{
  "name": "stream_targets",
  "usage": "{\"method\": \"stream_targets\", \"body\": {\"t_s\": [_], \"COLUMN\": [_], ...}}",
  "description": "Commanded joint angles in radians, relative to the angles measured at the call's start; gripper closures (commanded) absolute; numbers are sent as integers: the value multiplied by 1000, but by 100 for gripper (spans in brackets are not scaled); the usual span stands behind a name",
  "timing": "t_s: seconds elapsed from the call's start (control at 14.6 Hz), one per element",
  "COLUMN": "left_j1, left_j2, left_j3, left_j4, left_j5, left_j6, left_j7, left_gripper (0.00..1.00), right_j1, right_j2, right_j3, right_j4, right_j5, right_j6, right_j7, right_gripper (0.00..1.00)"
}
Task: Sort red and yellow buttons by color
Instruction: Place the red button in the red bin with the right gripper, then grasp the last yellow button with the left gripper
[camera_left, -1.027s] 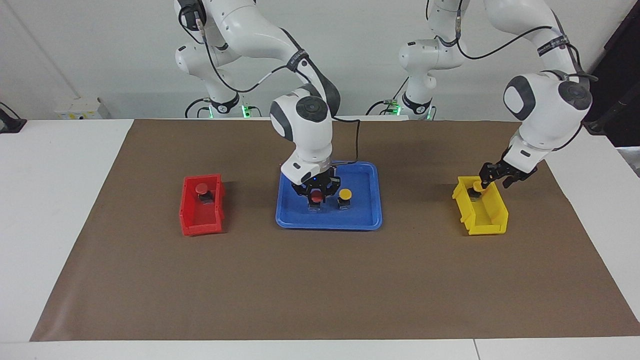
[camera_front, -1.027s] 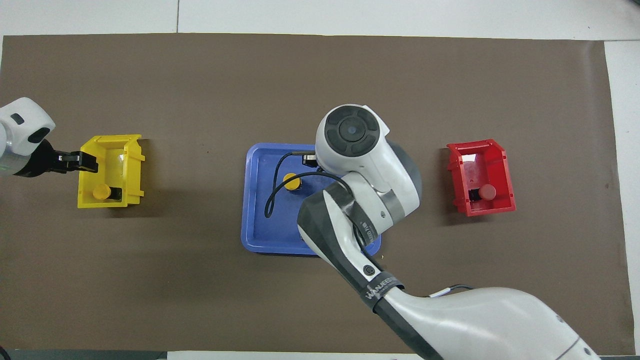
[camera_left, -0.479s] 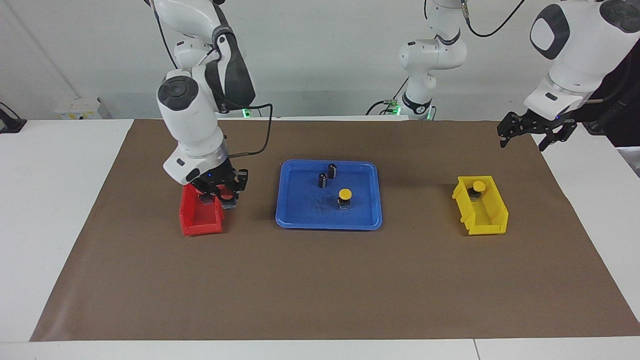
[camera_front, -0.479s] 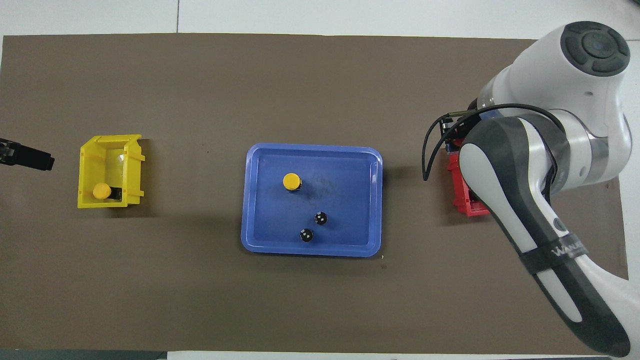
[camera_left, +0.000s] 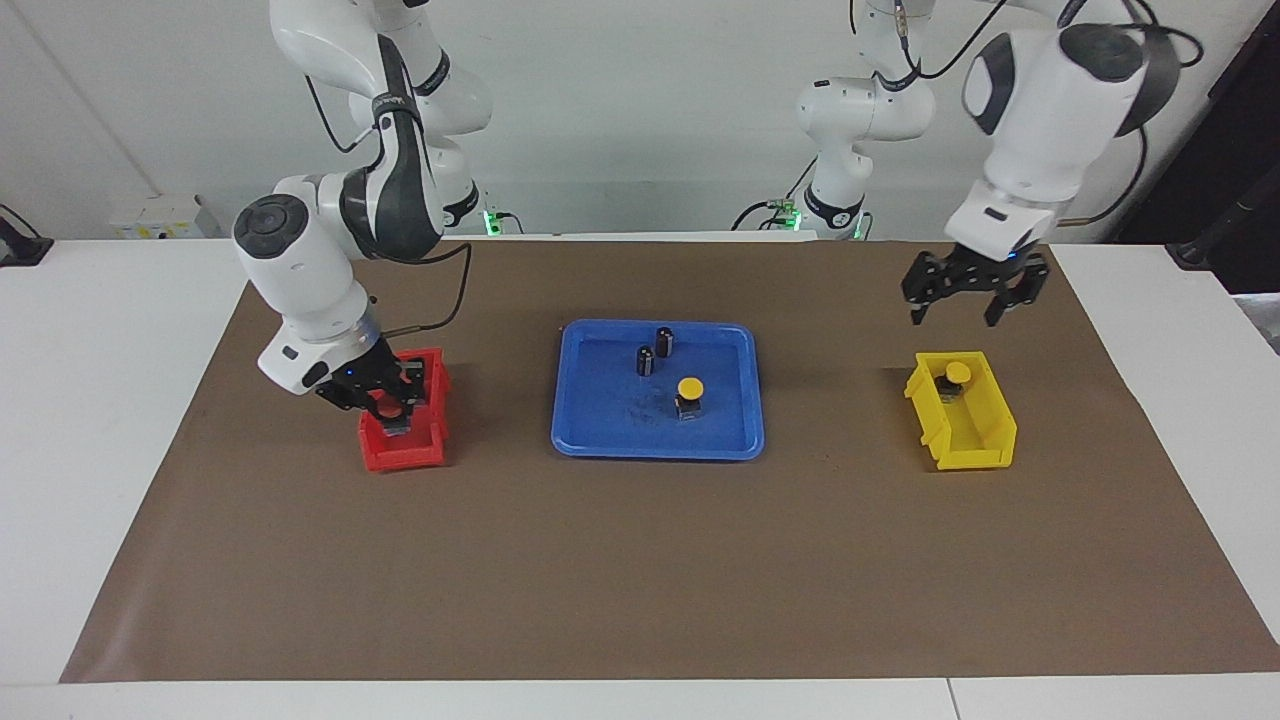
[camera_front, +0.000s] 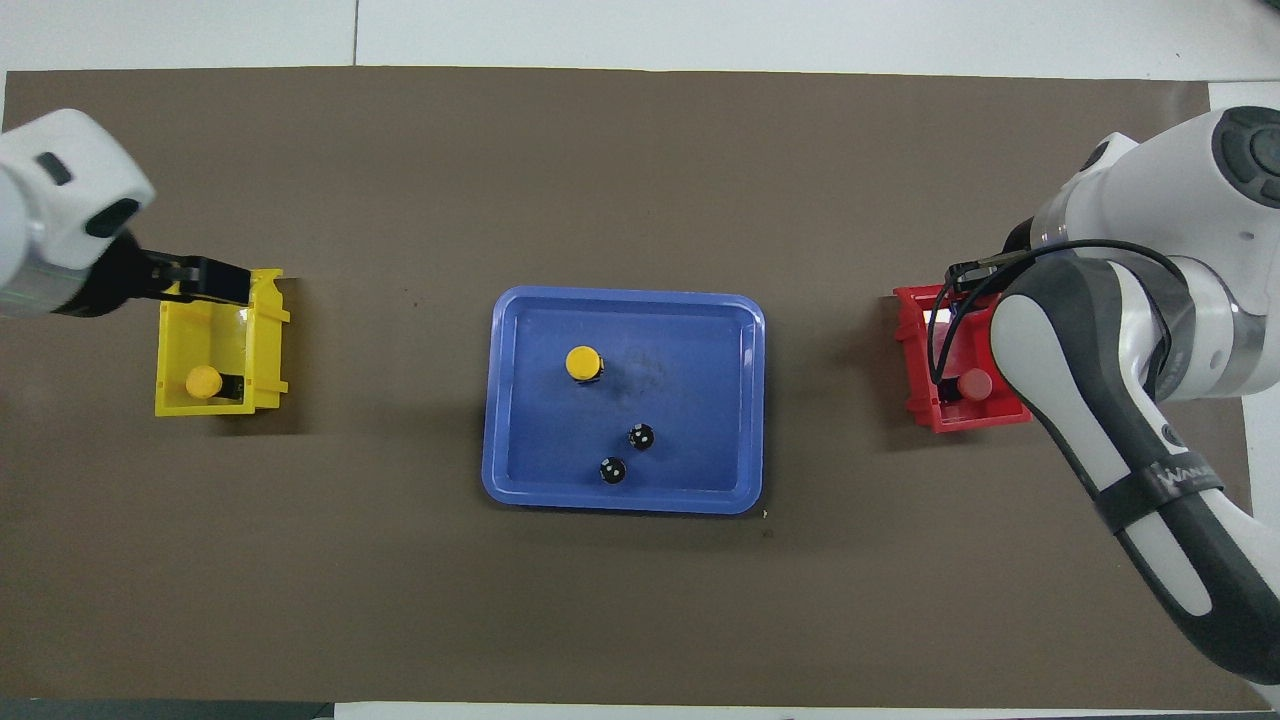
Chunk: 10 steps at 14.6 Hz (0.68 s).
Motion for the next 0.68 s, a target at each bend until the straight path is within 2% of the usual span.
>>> {"method": "stream_targets", "body": {"t_s": [0.0,0.14,0.27,0.62], "left_j1": [-133,-233,-278,-356], "left_j2": [97,178,232,294], "left_j3": [11,12,11,9], "left_j4": [-23,-21,-15,-3], "left_j5": [-8,-8,-8,-8], "left_j6": [127,232,291,336], "left_j7": [-177,-305,-321,-317], "left_gripper": [0,0,0,0], "right_j1": [-20,-20,-20,-41], "right_j2": [-80,-85,-85,-66], "right_j3": [14,14,14,14], "right_j4": [-155,-181,-206,-244], "right_j5": [41,45,45,45], "right_j6": [107,135,178,254], "right_j7": [-39,-40,-43,-100], "right_gripper": [71,71,71,66]}}
